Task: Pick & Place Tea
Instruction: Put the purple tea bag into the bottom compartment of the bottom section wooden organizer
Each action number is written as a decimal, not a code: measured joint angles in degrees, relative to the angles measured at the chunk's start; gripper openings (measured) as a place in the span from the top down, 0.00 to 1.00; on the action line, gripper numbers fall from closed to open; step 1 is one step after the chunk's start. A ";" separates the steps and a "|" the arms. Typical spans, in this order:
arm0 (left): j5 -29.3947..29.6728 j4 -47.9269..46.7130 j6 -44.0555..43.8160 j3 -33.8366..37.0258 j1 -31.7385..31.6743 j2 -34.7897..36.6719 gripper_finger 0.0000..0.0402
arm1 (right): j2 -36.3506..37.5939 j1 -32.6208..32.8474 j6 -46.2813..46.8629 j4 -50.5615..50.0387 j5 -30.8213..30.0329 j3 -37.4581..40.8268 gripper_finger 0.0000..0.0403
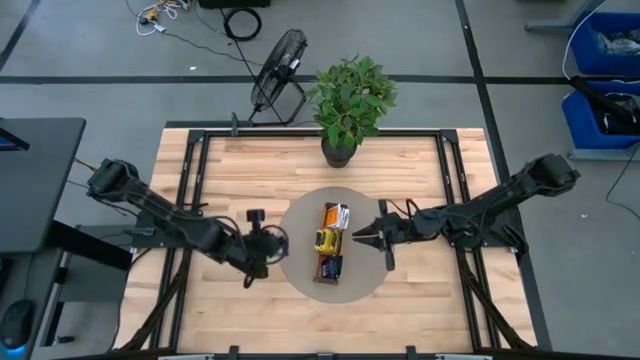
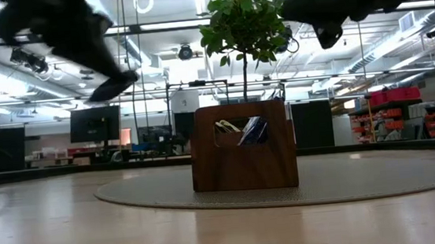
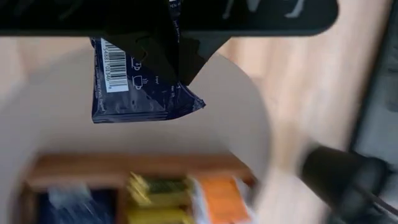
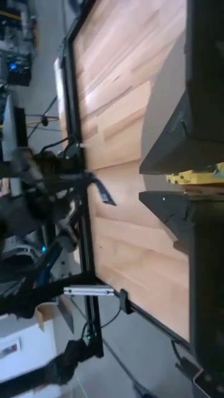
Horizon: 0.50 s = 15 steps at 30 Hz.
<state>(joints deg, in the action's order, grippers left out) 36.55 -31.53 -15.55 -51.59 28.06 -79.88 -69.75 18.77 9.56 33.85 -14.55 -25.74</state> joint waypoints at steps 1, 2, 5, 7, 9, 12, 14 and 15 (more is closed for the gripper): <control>1.16 0.22 1.54 -1.04 -0.63 0.00 0.99 | -0.38 -0.18 0.33 -0.03 -0.01 0.00 0.84; 2.26 0.41 3.11 -2.03 -1.26 0.02 0.99 | -0.83 -0.42 0.44 0.07 -0.02 0.00 0.83; 3.46 1.30 7.59 -3.90 -3.63 0.04 0.99 | -2.74 -0.99 0.24 1.57 -0.01 0.00 0.78; 3.46 3.60 9.90 -4.26 -5.34 0.04 0.99 | -3.84 -1.23 -0.70 3.49 0.00 0.00 0.73; 3.50 5.84 12.04 -4.28 -6.90 0.04 0.99 | -4.92 -1.53 -1.55 4.54 0.00 -0.56 0.66; 3.53 8.89 15.28 -4.28 -8.79 0.04 0.99 | -6.73 -2.48 -2.07 4.69 0.05 -2.81 0.56; 4.15 11.08 17.10 -4.28 -9.76 0.04 0.99 | -8.03 -3.50 -1.23 4.22 0.00 -4.56 0.50; 4.51 12.28 17.91 -4.28 -10.09 0.04 0.99 | -8.98 -3.99 -0.49 3.85 0.00 -5.81 0.48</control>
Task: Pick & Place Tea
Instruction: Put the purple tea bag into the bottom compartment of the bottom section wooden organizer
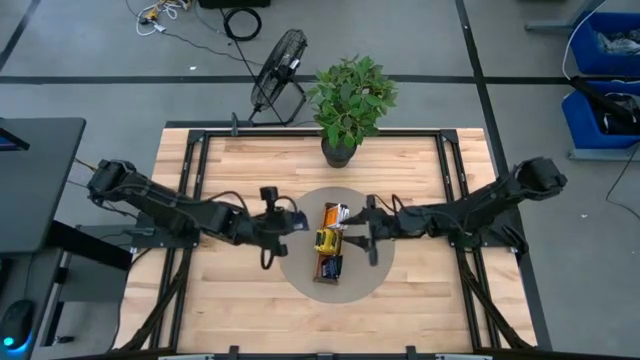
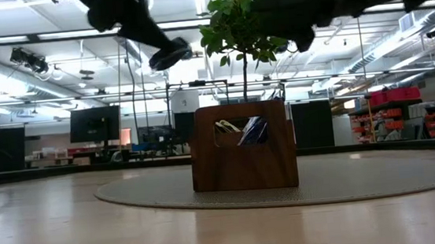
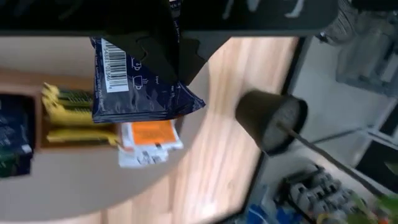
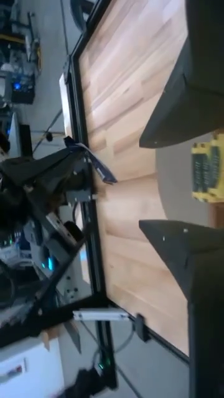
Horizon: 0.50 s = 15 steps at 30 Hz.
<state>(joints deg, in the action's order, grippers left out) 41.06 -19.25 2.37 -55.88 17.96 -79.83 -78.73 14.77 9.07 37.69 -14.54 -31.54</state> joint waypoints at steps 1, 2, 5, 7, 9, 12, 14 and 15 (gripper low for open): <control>0.09 1.31 1.30 0.00 -0.37 0.00 0.99 | -0.85 -0.55 0.26 -0.64 -0.02 -1.17 0.46; 0.13 2.53 2.65 0.00 -0.65 0.00 0.99 | -1.69 -1.01 0.37 -1.46 0.00 -2.26 0.45; 0.24 4.47 4.79 0.00 -1.22 0.00 0.99 | -4.69 -2.45 0.37 -3.95 0.02 -5.96 0.42; 0.24 5.51 5.91 0.00 -1.54 0.00 0.99 | -6.79 -3.22 0.45 -5.22 0.03 -8.48 0.41; 0.24 6.42 7.05 0.00 -1.73 0.02 0.99 | -8.66 -3.88 0.45 -5.71 -0.01 -10.55 0.41; 0.24 6.64 7.61 0.00 -1.78 0.02 0.99 | -11.31 -4.81 0.55 -6.01 0.02 -13.60 0.42; 0.24 6.52 7.80 -0.01 -1.77 0.02 0.99 | -12.56 -5.59 1.33 -7.53 0.02 -15.54 0.43; 0.24 6.57 7.85 0.00 -1.75 0.02 0.99 | -13.10 -6.04 1.86 -8.43 0.04 -16.51 0.43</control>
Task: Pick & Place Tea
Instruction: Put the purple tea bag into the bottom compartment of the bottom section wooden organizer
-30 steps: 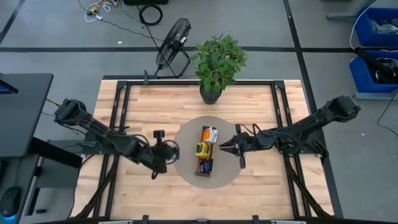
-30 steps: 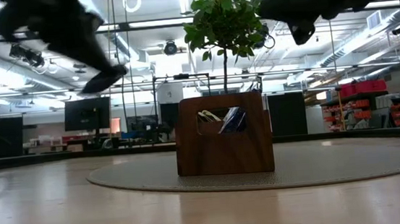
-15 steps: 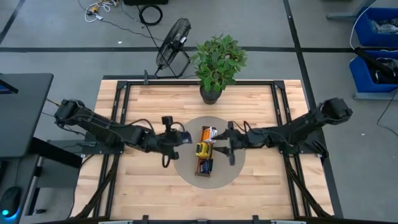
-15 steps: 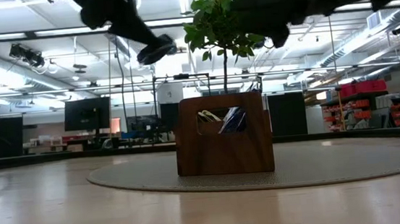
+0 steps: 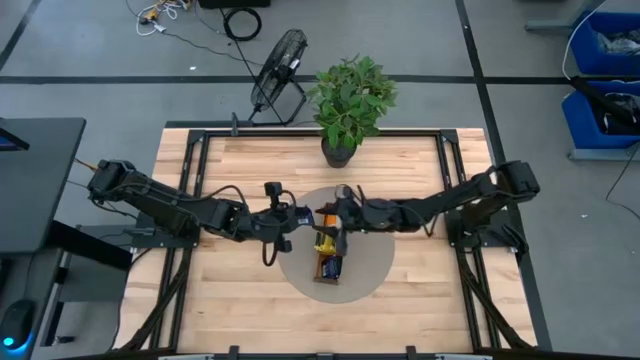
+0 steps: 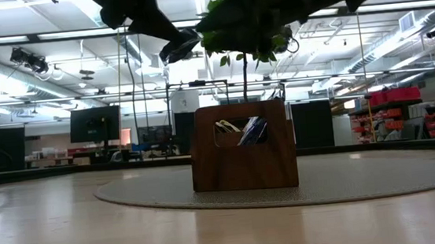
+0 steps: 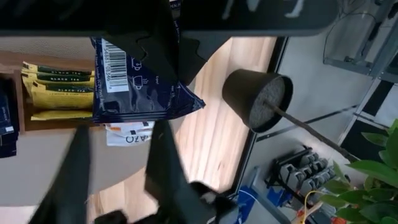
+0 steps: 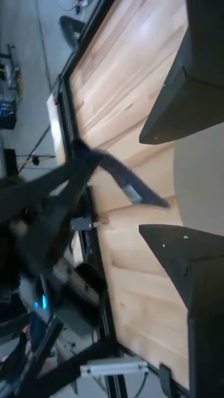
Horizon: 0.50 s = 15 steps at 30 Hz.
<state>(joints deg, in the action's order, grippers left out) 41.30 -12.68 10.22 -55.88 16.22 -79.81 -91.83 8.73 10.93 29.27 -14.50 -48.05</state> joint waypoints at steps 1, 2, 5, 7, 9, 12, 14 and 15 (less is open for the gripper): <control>0.00 0.12 0.35 0.00 0.01 0.00 0.99 | -0.39 -0.50 0.80 -1.13 0.01 -0.60 0.43; 0.00 0.28 0.71 -0.03 0.07 0.00 0.99 | -0.97 -0.86 1.10 -1.71 0.17 -1.37 0.43; 0.07 -0.11 0.96 -0.04 0.12 0.00 0.99 | -1.93 -1.43 1.86 -1.83 1.86 -2.32 0.43; 0.18 -0.05 1.00 -0.04 0.12 -0.02 0.99 | -1.90 -1.55 2.35 -1.71 2.47 -2.77 0.43; 0.69 0.31 1.28 -0.04 0.12 -0.02 0.99 | -1.86 -1.55 2.54 -2.11 2.28 -2.78 0.45; 0.96 0.43 1.36 -0.04 0.12 -0.02 0.99 | -1.90 -1.60 2.31 -2.02 2.09 -2.78 0.50; 1.01 0.67 1.38 -0.04 0.12 -0.02 0.99 | -1.88 -1.62 2.23 -2.39 2.04 -2.78 0.55; 1.01 0.81 1.44 -0.04 0.12 -0.02 0.99 | -1.88 -1.60 2.17 -2.69 2.06 -2.78 0.58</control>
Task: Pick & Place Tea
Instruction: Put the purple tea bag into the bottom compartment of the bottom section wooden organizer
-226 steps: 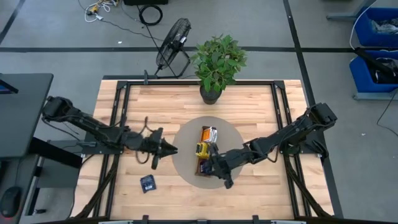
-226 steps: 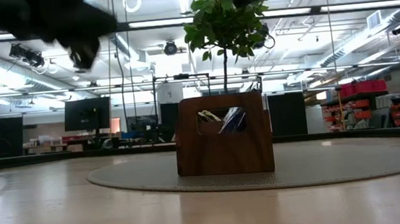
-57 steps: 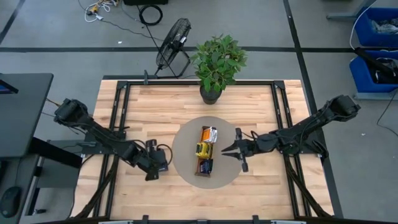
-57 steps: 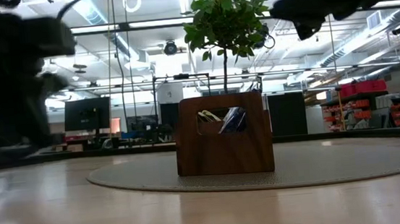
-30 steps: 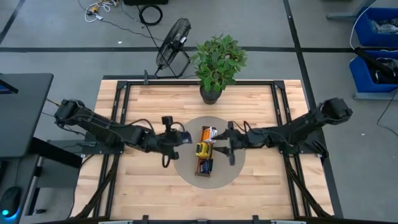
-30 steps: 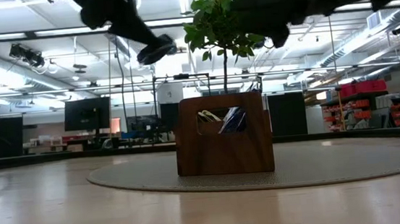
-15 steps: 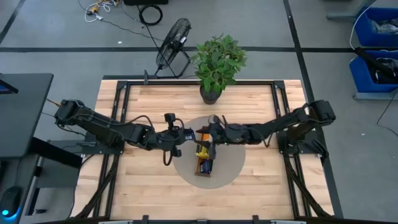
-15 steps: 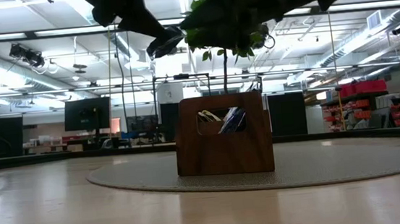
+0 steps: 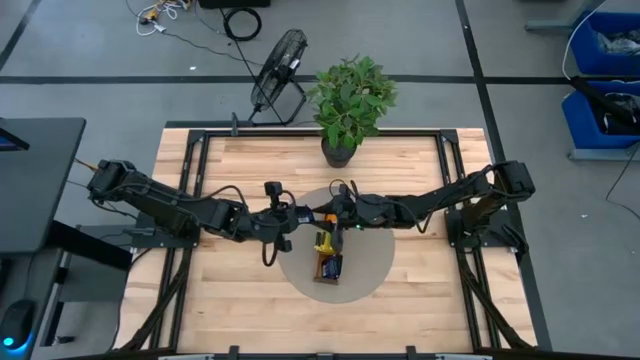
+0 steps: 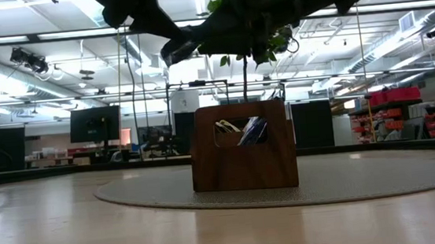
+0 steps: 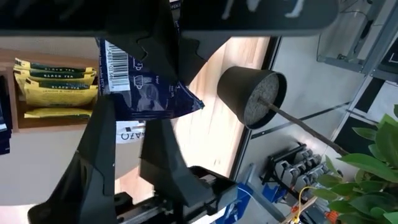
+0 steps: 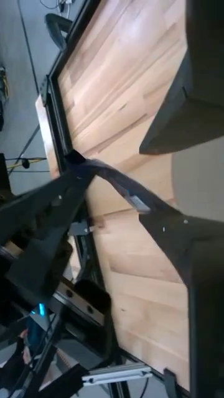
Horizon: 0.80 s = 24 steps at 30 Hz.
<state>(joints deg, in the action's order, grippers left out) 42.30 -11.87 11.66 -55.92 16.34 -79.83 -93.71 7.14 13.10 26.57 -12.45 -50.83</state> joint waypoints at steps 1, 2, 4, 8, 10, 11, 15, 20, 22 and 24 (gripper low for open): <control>0.02 0.24 0.03 0.00 0.00 0.00 0.99 | 0.00 0.00 -0.04 0.04 0.00 0.00 0.62; 0.03 0.48 0.04 0.00 0.00 -0.02 0.99 | 0.00 0.00 -0.06 0.28 0.00 0.00 0.66; 0.07 0.91 0.15 0.00 0.00 -0.02 0.99 | 0.00 0.00 -0.18 0.43 0.02 0.00 0.74; 0.06 1.26 0.01 0.00 0.00 -0.04 0.98 | 0.00 -0.22 -0.99 0.09 0.00 0.00 0.92; -0.15 1.30 0.03 0.00 0.00 -0.04 0.96 | 0.00 -0.23 -2.61 -0.19 -0.04 0.02 0.98; -0.81 1.41 -0.11 0.00 0.00 -0.04 0.96 | 0.00 -0.22 -2.86 -0.27 -0.13 0.06 0.98; -2.15 1.31 -0.80 0.00 0.00 0.00 0.89 | 0.00 -0.16 -3.46 -1.58 -0.20 0.07 0.99; -5.08 -0.25 -2.71 0.00 0.15 1.77 0.76 | 0.00 0.08 -4.03 -4.45 -0.72 0.07 0.99; -7.10 -0.90 -5.50 0.00 -0.17 3.00 0.70 | 0.13 0.72 -4.24 -5.75 -2.23 0.10 0.99; -9.73 -1.29 -7.63 0.09 -0.38 4.26 0.66 | 0.46 1.65 -5.46 -6.62 -3.64 0.11 1.00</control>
<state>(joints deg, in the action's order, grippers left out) 32.57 -13.16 4.03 -55.83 15.96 -75.57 -93.26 8.78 7.64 19.95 -16.08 -50.72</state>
